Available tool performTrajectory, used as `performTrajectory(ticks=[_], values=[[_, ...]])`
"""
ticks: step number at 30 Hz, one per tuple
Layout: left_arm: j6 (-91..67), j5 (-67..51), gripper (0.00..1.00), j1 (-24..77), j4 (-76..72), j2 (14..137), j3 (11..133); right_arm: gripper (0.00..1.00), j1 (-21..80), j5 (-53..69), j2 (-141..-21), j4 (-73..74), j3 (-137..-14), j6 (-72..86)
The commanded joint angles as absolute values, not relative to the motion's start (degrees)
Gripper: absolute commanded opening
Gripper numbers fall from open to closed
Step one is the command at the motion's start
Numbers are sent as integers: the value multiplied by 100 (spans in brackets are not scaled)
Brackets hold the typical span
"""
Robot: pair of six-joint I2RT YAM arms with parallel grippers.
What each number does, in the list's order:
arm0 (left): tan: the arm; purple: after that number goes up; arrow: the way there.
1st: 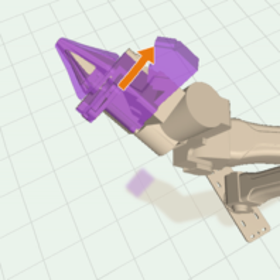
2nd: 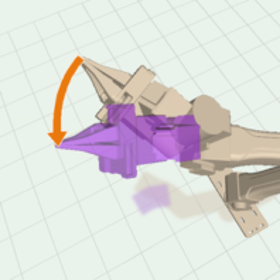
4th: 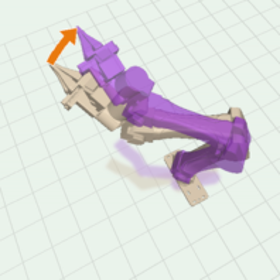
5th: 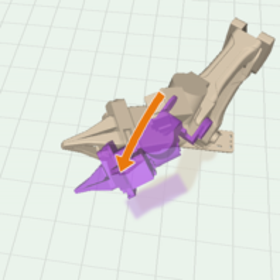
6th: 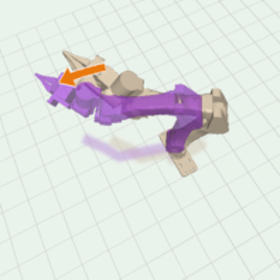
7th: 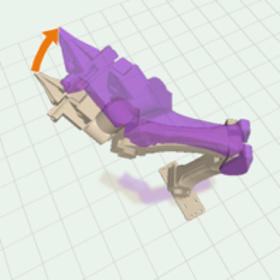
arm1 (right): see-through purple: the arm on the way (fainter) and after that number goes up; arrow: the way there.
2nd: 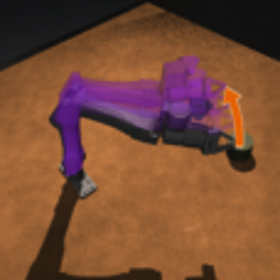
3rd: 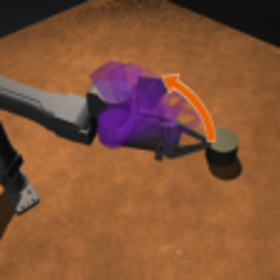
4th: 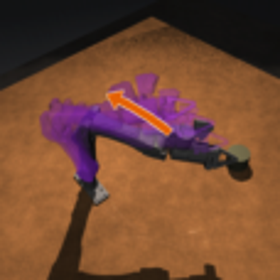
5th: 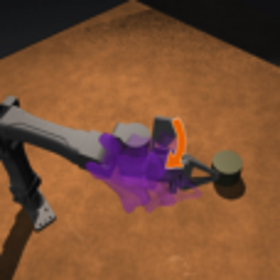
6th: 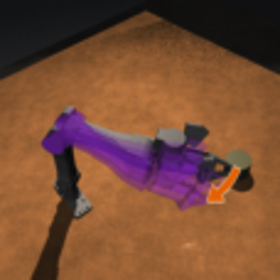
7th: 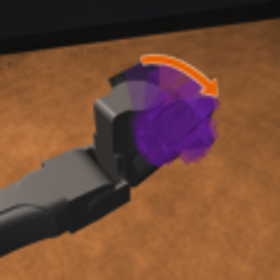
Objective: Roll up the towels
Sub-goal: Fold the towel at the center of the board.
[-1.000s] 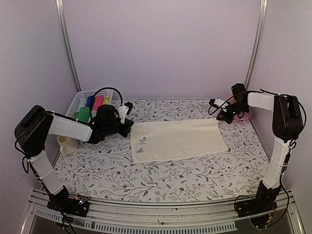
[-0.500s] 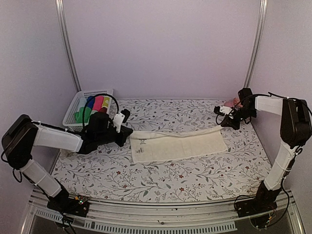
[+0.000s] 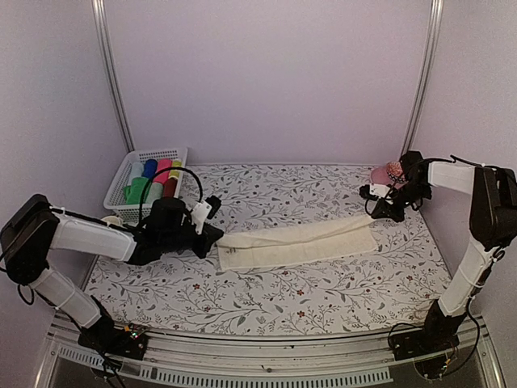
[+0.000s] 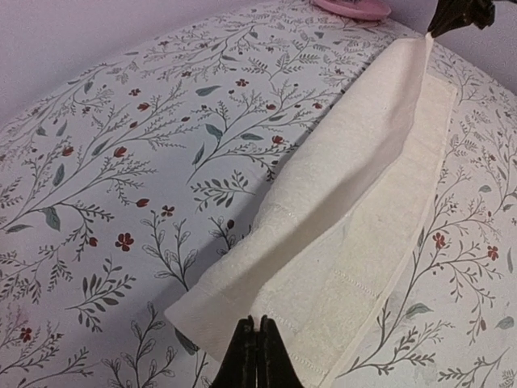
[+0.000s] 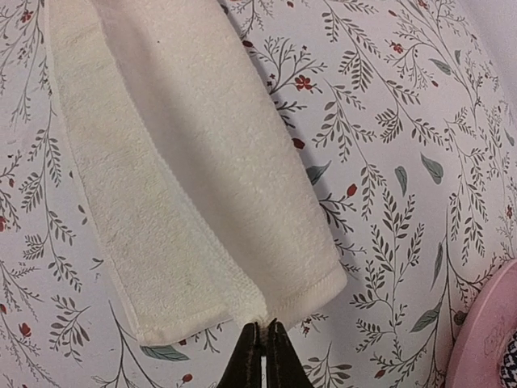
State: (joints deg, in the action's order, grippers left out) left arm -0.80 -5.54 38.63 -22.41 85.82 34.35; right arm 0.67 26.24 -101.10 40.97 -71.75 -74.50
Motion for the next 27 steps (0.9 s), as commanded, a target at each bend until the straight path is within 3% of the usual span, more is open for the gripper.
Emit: performTrajectory(ticks=[1,27], values=[[-223,-509,0,4066,-2008,8501,3292,2,30,2646,-9975,4368,-7031,-7683],[-344,-39,0,4294,-1735,8121,3059,2,-31,2644,-9683,4565,-6612,-8093]])
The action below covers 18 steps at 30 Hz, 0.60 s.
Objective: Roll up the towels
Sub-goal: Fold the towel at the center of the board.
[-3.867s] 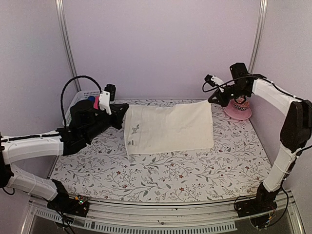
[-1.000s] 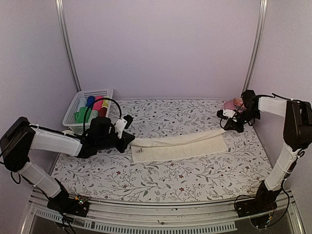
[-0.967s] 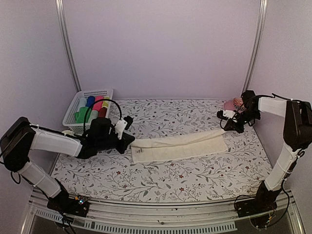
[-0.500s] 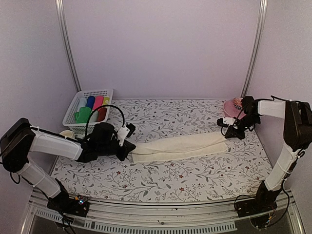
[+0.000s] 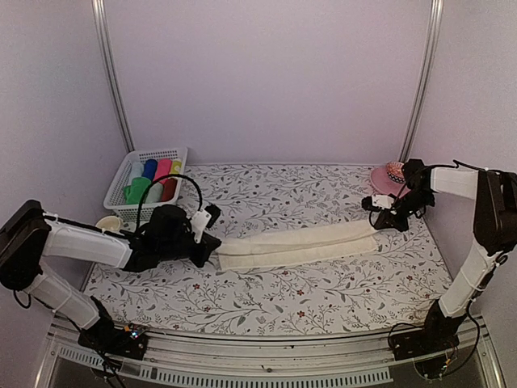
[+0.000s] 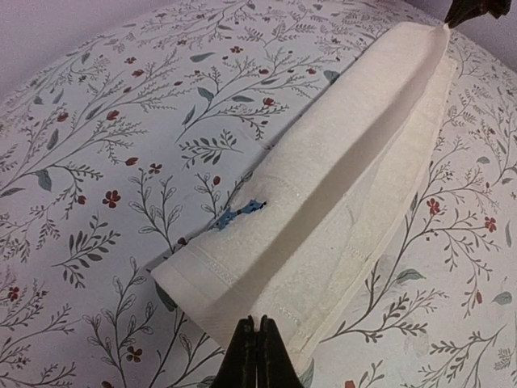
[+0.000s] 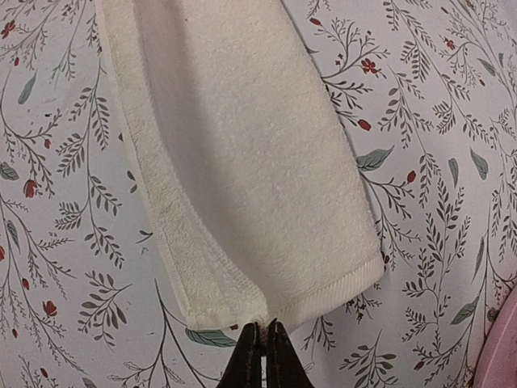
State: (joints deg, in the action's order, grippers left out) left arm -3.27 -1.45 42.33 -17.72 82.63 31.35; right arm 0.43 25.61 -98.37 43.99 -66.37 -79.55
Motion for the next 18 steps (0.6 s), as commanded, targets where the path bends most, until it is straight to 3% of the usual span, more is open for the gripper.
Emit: performTrajectory(ticks=[1,18], values=[[-343,-54,0,4295,-1709,8132,3051,2,-38,2619,-9697,4584,-6591,-8135],[-380,-538,0,4339,-1616,8527,3150,3,11,2518,-10024,4478,-6266,-8200]])
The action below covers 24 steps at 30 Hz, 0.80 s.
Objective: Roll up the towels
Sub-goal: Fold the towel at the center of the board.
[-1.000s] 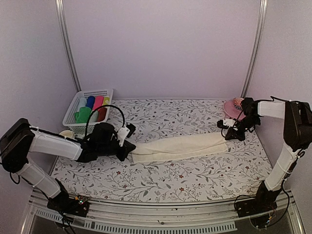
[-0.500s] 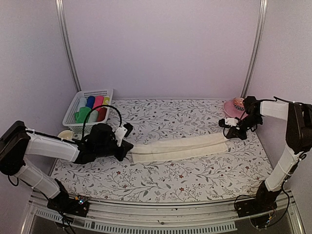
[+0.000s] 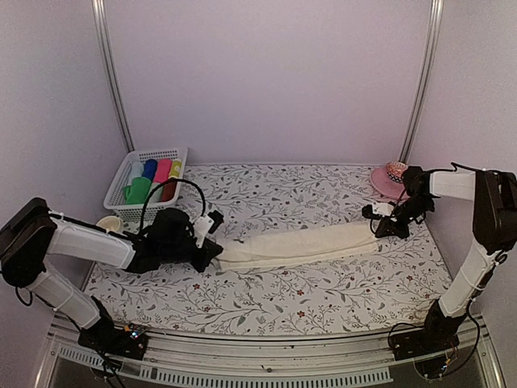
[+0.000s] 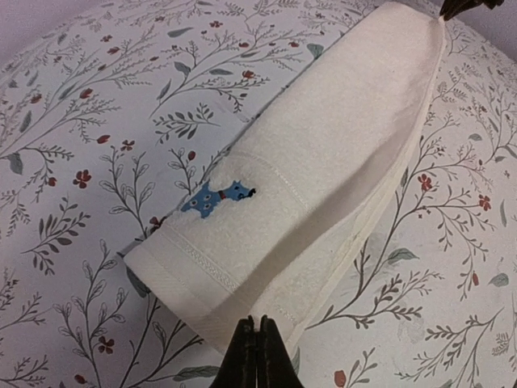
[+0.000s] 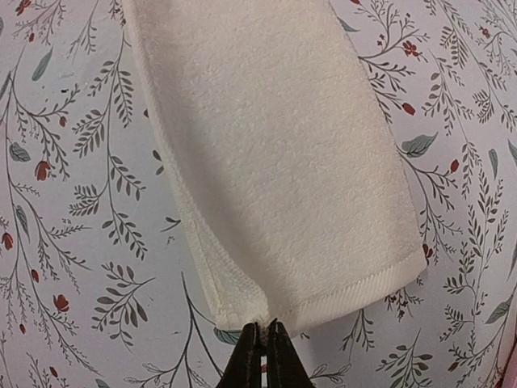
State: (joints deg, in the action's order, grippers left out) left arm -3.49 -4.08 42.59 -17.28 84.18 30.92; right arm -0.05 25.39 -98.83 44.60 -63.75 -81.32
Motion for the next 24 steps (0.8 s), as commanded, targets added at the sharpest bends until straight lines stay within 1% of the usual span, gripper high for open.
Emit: performTrajectory(ticks=[1,3,6,7,8,10,12,15,19,20,22,24], values=[[-372,-550,0,4339,-1587,8546,3173,3,28,2496,-10038,4470,-6235,-8205],[-368,-572,0,4340,-1545,8584,3207,5,53,2450,-10052,4429,-6181,-8209],[-336,-585,8,4335,-1436,8626,3266,13,68,2390,-10036,4385,-6143,-8194],[-335,-570,13,4337,-1402,8624,3281,20,66,2360,-10026,4370,-6139,-8183],[-326,-557,22,4336,-1372,8618,3291,26,63,2323,-10008,4342,-6130,-8167],[-317,-511,33,4336,-1354,8580,3277,31,56,2251,-9959,4303,-6165,-8085],[-321,-450,50,4338,-1345,8519,3247,38,62,2198,-9913,4296,-6213,-7991],[-331,-295,62,4341,-1330,8377,3191,49,58,2127,-9794,4226,-6312,-7809],[-317,26,91,4329,-1256,8084,3149,63,47,1955,-9611,4125,-6586,-7292],[-302,99,96,4332,-1249,8003,3147,66,47,1948,-9562,4121,-6672,-7108],[-297,225,97,4327,-1284,7893,3170,69,53,2053,-9484,4138,-6857,-6821],[-318,236,97,4331,-1306,7914,3281,68,59,2396,-9465,4272,-7169,-6474]])
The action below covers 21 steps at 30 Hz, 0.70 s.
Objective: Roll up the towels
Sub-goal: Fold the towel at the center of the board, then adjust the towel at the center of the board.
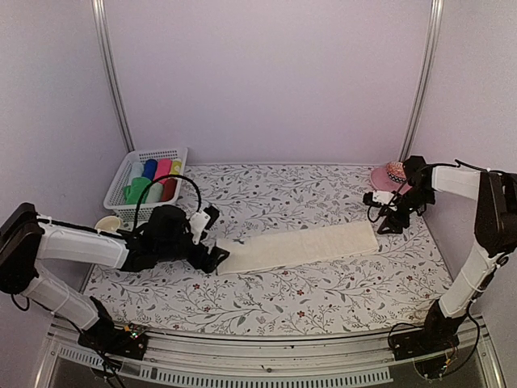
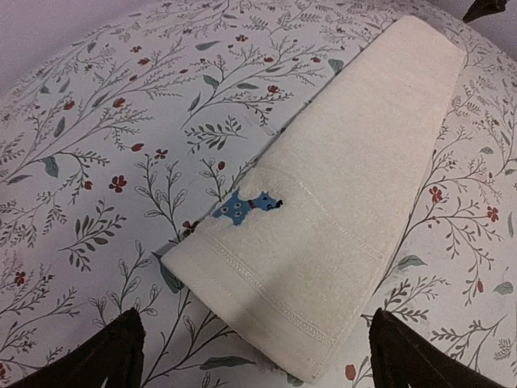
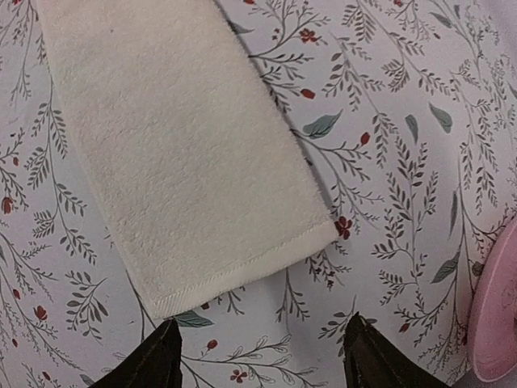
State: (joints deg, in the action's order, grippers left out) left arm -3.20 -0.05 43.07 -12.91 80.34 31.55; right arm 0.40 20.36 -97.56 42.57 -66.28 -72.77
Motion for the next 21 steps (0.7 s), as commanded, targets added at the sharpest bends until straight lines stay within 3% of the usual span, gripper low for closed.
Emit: performTrajectory(ticks=[1,2,4,6,10,16,21], values=[[-347,231,95,4325,-1309,7989,3392,64,73,2617,-9509,4368,-7357,-6321],[-372,239,89,4328,-1303,8143,3509,61,116,2877,-9579,4487,-7542,-6102],[-460,269,55,4331,-1290,8467,3900,52,240,3166,-9778,4724,-8011,-5662],[-571,242,30,4330,-1307,8815,4230,44,386,3549,-9990,4918,-8239,-5337],[-771,-29,3,4343,-1370,9515,4843,28,686,3904,-10423,4765,-8334,-5000],[-968,-332,0,4361,-1440,9933,5060,16,683,3786,-11036,4560,-8410,-4488],[-1092,-587,0,4359,-1608,9982,4861,14,659,3686,-11439,4436,-8346,-4251]])
